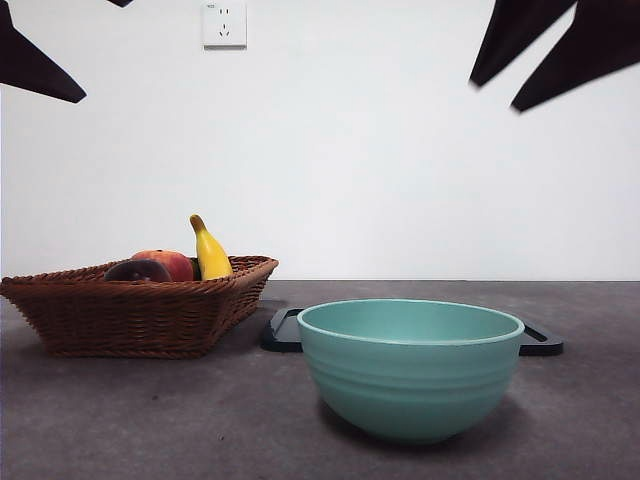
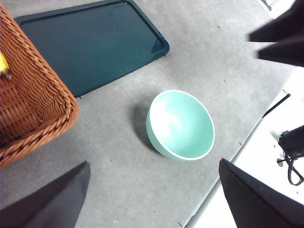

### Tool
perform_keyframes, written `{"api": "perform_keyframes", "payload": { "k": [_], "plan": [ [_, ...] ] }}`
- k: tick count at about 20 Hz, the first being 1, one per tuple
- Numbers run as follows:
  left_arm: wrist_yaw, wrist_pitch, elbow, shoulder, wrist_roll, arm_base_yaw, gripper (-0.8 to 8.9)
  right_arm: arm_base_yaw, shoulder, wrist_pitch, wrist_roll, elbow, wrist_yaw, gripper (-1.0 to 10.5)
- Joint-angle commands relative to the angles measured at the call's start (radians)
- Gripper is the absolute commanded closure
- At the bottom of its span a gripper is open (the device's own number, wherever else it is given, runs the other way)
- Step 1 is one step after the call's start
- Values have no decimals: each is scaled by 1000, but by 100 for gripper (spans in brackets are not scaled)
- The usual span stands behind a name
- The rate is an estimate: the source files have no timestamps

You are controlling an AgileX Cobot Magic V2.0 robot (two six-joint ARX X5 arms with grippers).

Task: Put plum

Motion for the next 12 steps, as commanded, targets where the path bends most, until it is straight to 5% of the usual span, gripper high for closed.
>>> {"api": "perform_keyframes", "payload": {
  "k": [1,7,12],
  "plan": [
    [5,8,10,6,16,-4,380,9,-47,-35,-11,17,-34,729],
    [5,7,10,6,16,-4,380,9,-143,-196,-11,17,-193,729],
    [5,7,10,6,16,-4,380,9,-142,-203,-11,17,-193,729]
  ]
}}
